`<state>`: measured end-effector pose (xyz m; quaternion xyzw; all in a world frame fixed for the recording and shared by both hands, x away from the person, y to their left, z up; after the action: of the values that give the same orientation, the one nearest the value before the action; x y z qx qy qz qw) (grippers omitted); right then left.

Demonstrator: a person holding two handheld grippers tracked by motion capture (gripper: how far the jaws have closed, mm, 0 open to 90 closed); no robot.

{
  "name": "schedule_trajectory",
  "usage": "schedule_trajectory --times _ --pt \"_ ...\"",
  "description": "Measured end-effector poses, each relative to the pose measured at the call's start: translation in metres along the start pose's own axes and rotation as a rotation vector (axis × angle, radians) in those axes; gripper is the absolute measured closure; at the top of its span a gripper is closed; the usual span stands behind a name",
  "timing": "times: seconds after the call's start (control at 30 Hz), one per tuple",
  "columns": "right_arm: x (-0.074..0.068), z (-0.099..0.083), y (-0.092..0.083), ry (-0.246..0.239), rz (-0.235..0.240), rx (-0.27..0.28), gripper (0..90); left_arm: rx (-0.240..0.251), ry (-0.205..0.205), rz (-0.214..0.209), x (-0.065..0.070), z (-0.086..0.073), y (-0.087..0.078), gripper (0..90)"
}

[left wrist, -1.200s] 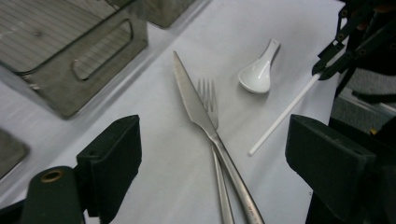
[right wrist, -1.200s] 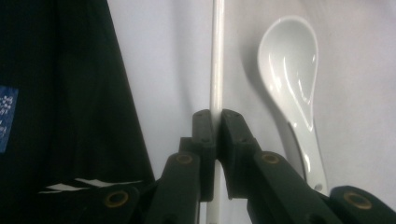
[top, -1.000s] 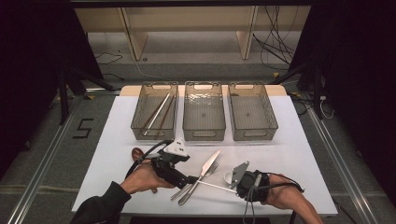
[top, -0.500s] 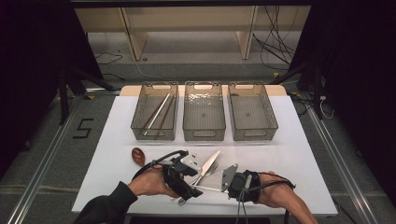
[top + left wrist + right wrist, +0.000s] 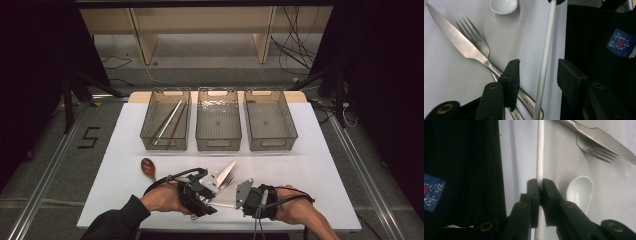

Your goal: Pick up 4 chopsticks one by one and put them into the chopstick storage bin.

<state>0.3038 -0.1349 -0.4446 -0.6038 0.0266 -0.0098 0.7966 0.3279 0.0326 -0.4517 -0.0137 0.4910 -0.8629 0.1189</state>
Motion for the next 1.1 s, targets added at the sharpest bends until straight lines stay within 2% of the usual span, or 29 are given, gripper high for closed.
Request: schedule_trajectory --times 0.27,0.53,0.73,0.8,0.83,0.9,1.1 --pt "-0.004 0.002 0.000 -0.015 0.018 0.005 85.3 -0.023 0.010 -0.014 0.004 -0.001 0.002 64.4" --pt "-0.005 0.002 0.001 -0.040 0.014 0.005 85.3 -0.034 0.043 -0.039 0.008 -0.001 0.003 81.5" --pt "-0.006 0.001 0.003 -0.069 0.010 0.008 84.9 -0.036 0.057 -0.072 0.009 -0.003 0.003 84.1" --pt "-0.006 0.000 0.003 -0.076 0.014 0.015 83.9 -0.029 0.034 -0.081 0.010 -0.003 0.003 84.3" --pt "-0.006 0.000 0.002 -0.073 0.006 0.020 82.9 -0.030 0.031 -0.084 0.009 -0.003 0.003 84.5" --pt "-0.004 -0.002 0.000 -0.057 0.024 0.041 77.2 -0.039 0.023 -0.080 0.007 -0.005 0.003 84.7" --pt "0.003 -0.005 -0.008 -0.020 -0.045 0.093 57.1 -0.033 -0.019 -0.043 -0.002 -0.007 0.000 84.9"
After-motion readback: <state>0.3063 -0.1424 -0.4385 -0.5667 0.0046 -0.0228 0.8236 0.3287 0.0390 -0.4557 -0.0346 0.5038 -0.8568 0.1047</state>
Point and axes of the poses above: each handheld gripper's, and its own axes: y roughly forward along the jaws, z roughly out of its top, x roughly to its right, the point moved 4 cm from there along y, roughly forward along the jaws, and after that the axes turned 11 degrees about z, right-handed, at the moved point
